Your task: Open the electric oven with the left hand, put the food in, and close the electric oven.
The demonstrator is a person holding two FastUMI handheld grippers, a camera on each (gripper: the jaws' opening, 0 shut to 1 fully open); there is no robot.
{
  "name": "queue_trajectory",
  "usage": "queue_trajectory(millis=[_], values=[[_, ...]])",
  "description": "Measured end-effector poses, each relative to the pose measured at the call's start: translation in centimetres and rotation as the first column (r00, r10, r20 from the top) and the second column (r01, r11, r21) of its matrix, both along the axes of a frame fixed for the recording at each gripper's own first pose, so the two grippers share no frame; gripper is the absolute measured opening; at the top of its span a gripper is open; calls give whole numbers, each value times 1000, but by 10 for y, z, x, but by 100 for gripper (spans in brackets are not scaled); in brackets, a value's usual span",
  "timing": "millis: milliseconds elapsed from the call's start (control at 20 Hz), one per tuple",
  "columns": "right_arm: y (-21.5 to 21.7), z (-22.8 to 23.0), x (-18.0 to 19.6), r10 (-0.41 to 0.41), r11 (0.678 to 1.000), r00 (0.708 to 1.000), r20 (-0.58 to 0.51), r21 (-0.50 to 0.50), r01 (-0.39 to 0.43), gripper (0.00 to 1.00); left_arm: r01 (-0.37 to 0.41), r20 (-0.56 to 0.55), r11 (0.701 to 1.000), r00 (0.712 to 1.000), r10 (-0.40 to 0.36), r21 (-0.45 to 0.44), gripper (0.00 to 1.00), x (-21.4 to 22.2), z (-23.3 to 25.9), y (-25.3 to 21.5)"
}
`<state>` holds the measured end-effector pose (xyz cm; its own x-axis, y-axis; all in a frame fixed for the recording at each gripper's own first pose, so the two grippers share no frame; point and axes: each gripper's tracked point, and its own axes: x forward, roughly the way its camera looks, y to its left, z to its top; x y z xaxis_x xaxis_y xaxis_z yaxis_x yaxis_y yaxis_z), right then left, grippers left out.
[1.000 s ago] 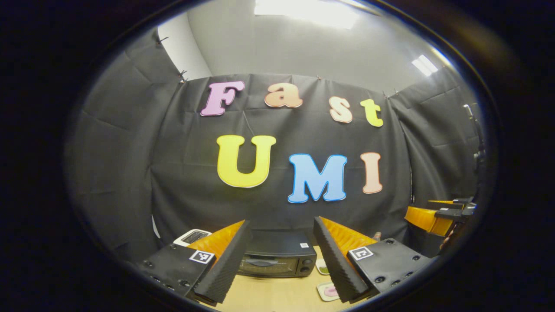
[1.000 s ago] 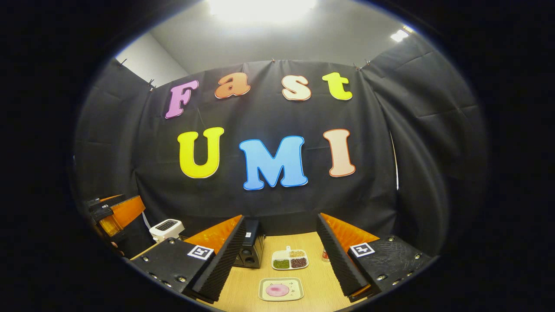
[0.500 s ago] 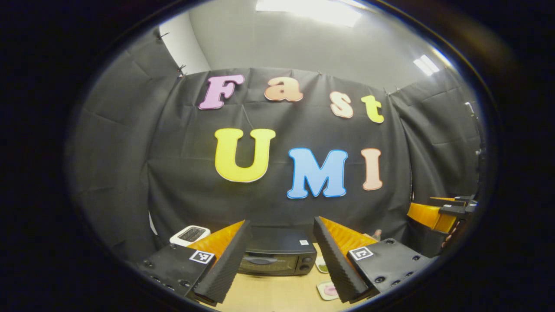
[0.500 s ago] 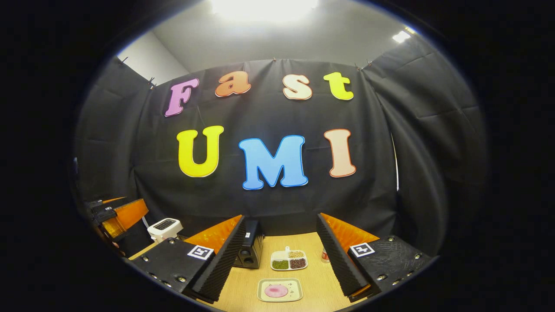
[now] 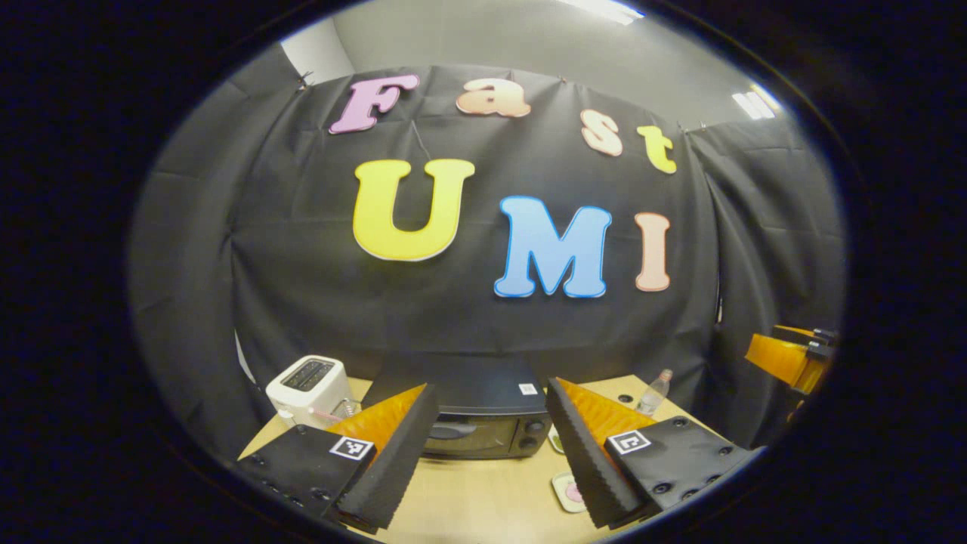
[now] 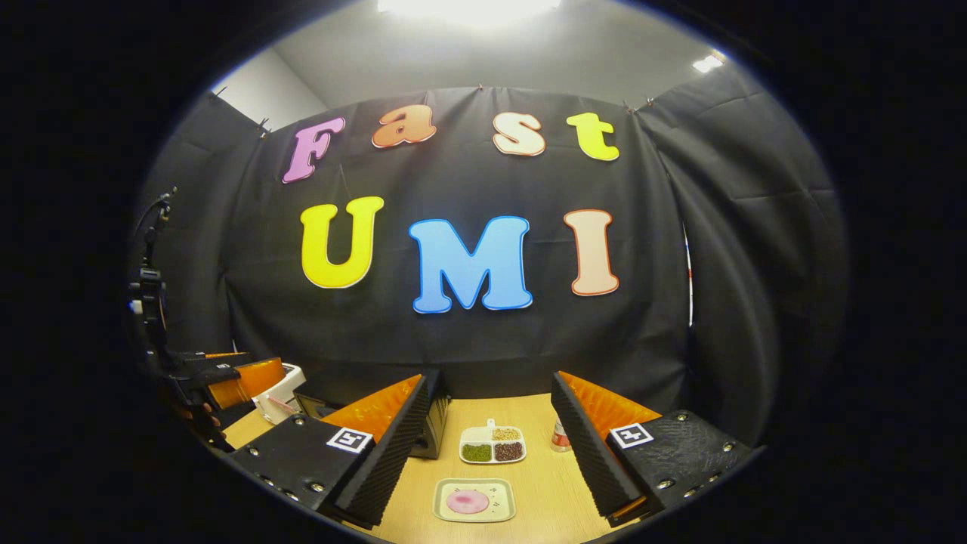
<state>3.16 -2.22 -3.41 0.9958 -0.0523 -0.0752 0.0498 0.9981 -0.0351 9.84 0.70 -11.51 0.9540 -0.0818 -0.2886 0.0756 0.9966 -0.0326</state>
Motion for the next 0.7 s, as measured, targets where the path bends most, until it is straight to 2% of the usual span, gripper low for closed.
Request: queue_trajectory(millis=[100,250,350,450,500,650,700], values=[[-5,-9,5,-14,1000,1000,-24,-1,14,99,-3,-62,1000,998,3,-12,100,19,-29,6],[-13,-17,8,-33,999,998,-53,4,33,98,-23,-135,1000,991,23,0,97,51,-75,20],[-20,-25,9,-54,999,996,-74,0,54,99,-26,-191,1000,981,27,9,100,70,-109,27],[-26,-32,10,-72,997,993,-92,3,73,99,-34,-230,999,973,37,17,97,89,-135,35],[-29,-36,10,-83,996,991,-101,3,84,99,-36,-237,999,971,40,22,91,98,-144,39],[-33,-41,10,-108,994,987,-119,4,109,99,-45,-258,998,964,56,48,92,123,-168,50],[-35,-42,10,-116,993,986,-123,-1,116,99,-42,-266,998,962,55,55,100,129,-178,52]])
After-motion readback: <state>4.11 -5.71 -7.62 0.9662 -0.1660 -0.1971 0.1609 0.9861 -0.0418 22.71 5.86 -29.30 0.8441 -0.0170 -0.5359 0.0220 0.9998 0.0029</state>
